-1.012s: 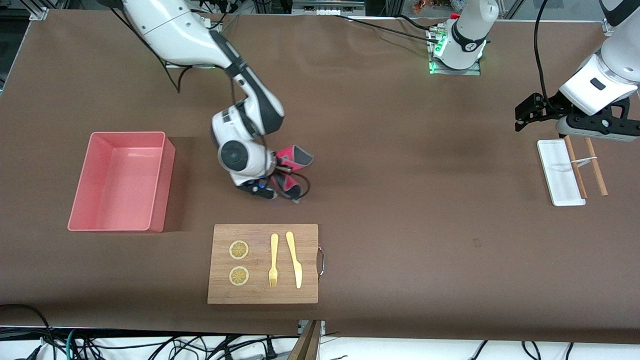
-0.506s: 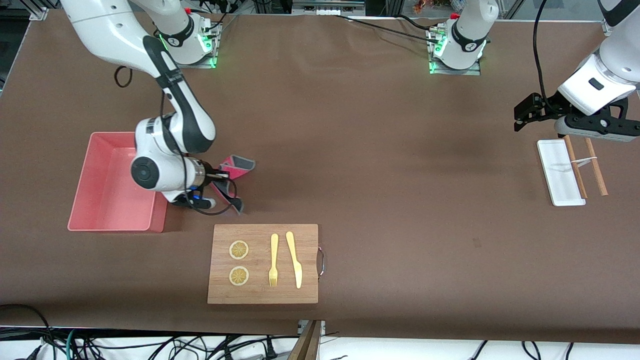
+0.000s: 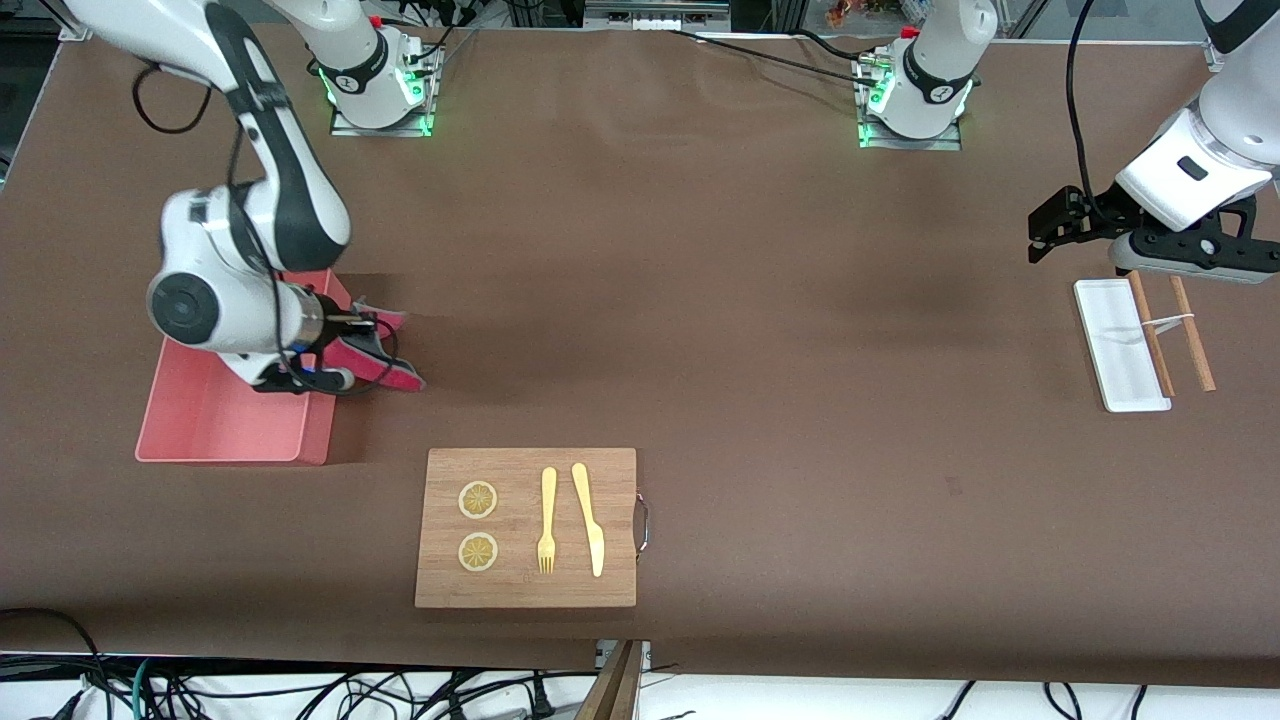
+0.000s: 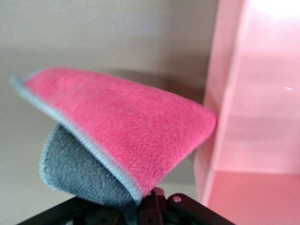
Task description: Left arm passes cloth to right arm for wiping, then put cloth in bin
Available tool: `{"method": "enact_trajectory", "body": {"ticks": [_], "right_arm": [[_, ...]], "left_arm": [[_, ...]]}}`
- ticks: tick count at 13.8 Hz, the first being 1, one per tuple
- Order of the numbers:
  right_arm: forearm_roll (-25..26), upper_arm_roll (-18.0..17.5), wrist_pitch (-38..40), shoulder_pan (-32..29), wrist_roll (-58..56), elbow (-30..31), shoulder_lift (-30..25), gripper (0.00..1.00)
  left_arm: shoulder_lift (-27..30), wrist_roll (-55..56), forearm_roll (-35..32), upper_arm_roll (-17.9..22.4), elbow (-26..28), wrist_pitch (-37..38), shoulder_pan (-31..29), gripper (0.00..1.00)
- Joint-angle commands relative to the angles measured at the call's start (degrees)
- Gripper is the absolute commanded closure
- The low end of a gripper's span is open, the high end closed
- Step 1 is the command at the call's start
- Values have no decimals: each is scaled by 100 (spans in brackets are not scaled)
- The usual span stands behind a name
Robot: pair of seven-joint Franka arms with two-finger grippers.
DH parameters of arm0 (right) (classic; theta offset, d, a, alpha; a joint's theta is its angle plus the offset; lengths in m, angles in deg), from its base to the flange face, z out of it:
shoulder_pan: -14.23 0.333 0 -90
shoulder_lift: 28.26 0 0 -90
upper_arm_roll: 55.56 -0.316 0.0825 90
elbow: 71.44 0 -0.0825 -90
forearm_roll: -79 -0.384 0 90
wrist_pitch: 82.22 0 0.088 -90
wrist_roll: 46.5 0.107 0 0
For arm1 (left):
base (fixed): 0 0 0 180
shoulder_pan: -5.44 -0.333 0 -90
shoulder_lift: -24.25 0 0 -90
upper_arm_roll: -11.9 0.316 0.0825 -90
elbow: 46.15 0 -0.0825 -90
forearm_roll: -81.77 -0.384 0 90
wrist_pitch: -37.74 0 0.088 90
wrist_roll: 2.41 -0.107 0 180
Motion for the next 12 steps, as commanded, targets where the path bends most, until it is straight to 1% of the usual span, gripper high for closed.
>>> {"method": "enact_trajectory", "body": {"ticks": [1,3,5,6,7,9,12], "right_arm": [[296,37,670,-298,-555,-37,-741,100],[525,326,777,-378,-1056,-82,-997,100],[552,661,777,-378,-1487,-47,-998,100],[552,758,743,-387,-1533,14,-920,92],[552,785,690,-378,-1507,76,-797,74],[543,785,479,-378,-1541,129,-734,0],[482,838,522,-387,-1516,68,-988,0]], "left_arm": [[-2,38,42,-60,-50,23,-67,0],[-2,38,34,-60,-50,23,-67,0],[-2,38,33,-60,-50,23,-67,0],[-2,38,42,-69,-50,23,-67,0],[-2,38,34,-69,-50,23,-67,0],[-2,38,33,-69,-50,23,-67,0],[-2,29,42,-69,-50,23,-67,0]]}}
